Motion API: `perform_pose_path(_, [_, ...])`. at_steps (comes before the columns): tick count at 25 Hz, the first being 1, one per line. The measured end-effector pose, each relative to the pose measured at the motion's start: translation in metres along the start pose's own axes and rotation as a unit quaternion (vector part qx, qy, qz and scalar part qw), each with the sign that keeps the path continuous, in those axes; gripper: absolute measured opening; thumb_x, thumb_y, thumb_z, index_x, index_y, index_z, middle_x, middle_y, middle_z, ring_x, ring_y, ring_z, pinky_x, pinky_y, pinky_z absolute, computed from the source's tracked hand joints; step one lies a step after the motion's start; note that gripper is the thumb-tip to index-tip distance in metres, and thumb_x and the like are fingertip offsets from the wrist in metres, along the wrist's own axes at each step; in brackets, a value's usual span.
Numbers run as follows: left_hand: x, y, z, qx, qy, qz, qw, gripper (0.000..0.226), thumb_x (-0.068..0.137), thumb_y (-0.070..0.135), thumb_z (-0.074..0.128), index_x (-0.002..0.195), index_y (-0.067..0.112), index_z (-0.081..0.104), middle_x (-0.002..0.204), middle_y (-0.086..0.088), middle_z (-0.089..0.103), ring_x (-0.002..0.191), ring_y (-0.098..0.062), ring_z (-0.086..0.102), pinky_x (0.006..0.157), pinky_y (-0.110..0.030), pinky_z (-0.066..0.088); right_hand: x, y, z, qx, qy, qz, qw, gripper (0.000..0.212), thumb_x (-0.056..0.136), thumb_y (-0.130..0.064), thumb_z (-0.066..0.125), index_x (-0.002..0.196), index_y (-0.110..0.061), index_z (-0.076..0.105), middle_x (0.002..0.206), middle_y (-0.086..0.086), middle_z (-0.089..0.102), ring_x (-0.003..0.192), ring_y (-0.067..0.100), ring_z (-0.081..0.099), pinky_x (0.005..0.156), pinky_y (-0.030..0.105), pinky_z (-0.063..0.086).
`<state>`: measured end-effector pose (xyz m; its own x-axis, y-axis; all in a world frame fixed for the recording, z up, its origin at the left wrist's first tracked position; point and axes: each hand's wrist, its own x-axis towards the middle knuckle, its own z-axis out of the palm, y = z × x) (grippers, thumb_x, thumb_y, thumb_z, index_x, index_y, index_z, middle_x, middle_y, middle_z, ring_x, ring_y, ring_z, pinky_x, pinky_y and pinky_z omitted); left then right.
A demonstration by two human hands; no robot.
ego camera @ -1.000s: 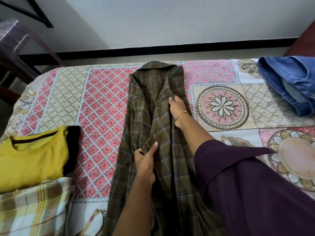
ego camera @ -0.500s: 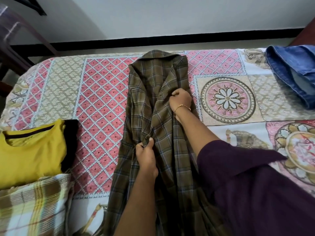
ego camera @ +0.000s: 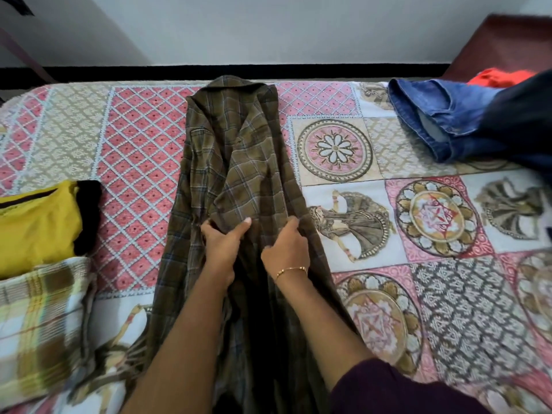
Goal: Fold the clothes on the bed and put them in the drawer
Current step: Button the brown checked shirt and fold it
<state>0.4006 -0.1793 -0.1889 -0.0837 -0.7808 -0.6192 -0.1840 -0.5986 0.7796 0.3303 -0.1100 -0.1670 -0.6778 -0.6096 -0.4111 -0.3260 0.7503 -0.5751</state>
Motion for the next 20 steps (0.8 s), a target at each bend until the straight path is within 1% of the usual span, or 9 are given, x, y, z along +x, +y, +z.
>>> perform_pose_path(2, [-0.02,-0.021,0.0,0.124,0.024,0.043,0.991,0.065,0.08,0.022,0.074,0.132,0.006,0.037,0.125,-0.012,0.054,0.111,-0.026,0.054,0.091,-0.033,0.044,-0.017,0.01,-0.003,0.011,-0.004,0.031,0.999,0.06,0.086,-0.009,0.056,0.137,-0.003,0.025,0.126,0.016,0.056,0.117,0.034,0.052,0.09,0.035,0.044])
perform_pose_path(5, [-0.04,-0.034,-0.011,0.155,0.018,0.036,0.987,0.017,0.093,0.022,0.056,0.095,0.005,0.057,0.11,-0.02,0.062,0.096,-0.026,0.058,0.081,-0.034,0.046,-0.028,0.013,-0.008,0.137,-0.039,0.073,0.987,0.027,0.086,-0.002,0.05,0.113,0.0,0.052,0.11,0.018,0.062,0.104,0.033,0.058,0.082,0.033,0.046])
perform_pose_path(6, [-0.045,-0.032,-0.016,0.14,0.034,0.042,0.989,0.02,0.097,0.022,0.049,0.093,0.004,0.057,0.11,-0.02,0.061,0.1,-0.028,0.057,0.081,-0.033,0.043,-0.031,0.014,-0.01,0.217,-0.059,0.089,0.97,0.018,0.086,0.002,0.046,0.099,-0.001,0.058,0.095,0.015,0.063,0.09,0.031,0.058,0.073,0.032,0.047])
perform_pose_path(8, [-0.054,-0.023,-0.025,0.128,0.071,0.06,0.987,0.029,0.101,0.024,0.039,0.109,0.0,0.052,0.117,-0.019,0.056,0.112,-0.032,0.052,0.088,-0.034,0.039,-0.038,0.022,-0.012,0.298,-0.091,0.122,0.942,0.018,0.087,0.003,0.042,0.081,-0.005,0.058,0.077,0.007,0.055,0.069,0.021,0.048,0.058,0.027,0.038])
perform_pose_path(11, [-0.064,-0.022,-0.033,0.166,0.056,0.035,0.984,0.047,0.099,0.041,0.039,0.124,0.002,0.046,0.126,-0.018,0.052,0.118,-0.035,0.049,0.098,-0.041,0.041,-0.047,0.041,-0.008,0.16,-0.049,0.116,0.979,0.021,0.092,-0.012,0.048,0.106,-0.003,0.061,0.106,0.015,0.062,0.096,0.029,0.057,0.077,0.031,0.043])
perform_pose_path(13, [-0.069,-0.031,-0.037,0.179,0.034,-0.005,0.983,0.045,0.098,0.043,0.038,0.114,0.005,0.056,0.129,-0.018,0.052,0.115,-0.035,0.05,0.099,-0.044,0.042,-0.061,0.051,-0.003,0.135,-0.024,0.097,0.986,0.029,0.094,-0.016,0.049,0.119,-0.004,0.053,0.116,0.016,0.061,0.11,0.032,0.056,0.087,0.032,0.044])
perform_pose_path(15, [-0.081,-0.041,-0.038,0.112,0.029,-0.044,0.992,0.032,0.096,0.036,0.042,0.099,0.008,0.058,0.119,-0.015,0.056,0.104,-0.034,0.054,0.085,-0.045,0.051,-0.072,0.057,0.003,0.129,-0.006,0.088,0.988,0.03,0.092,-0.013,0.049,0.122,-0.005,0.05,0.116,0.016,0.06,0.108,0.033,0.057,0.083,0.031,0.044])
perform_pose_path(17, [-0.094,-0.049,-0.04,0.098,-0.012,-0.071,0.993,0.025,0.092,0.033,0.052,0.104,0.011,0.054,0.11,-0.01,0.056,0.098,-0.029,0.056,0.062,-0.035,0.052,-0.078,0.061,0.003,0.153,-0.018,0.109,0.982,0.032,0.088,-0.011,0.051,0.12,-0.005,0.05,0.117,0.016,0.059,0.107,0.032,0.056,0.082,0.029,0.043])
perform_pose_path(20, [-0.108,-0.068,-0.041,0.163,-0.107,-0.066,0.979,0.02,0.089,0.027,0.061,0.105,0.015,0.057,0.107,-0.006,0.061,0.094,-0.022,0.059,0.057,-0.029,0.047,-0.083,0.067,-0.003,0.138,-0.124,0.149,0.971,0.039,0.085,-0.017,0.053,0.12,-0.001,0.054,0.123,0.017,0.057,0.112,0.031,0.055,0.082,0.029,0.043])
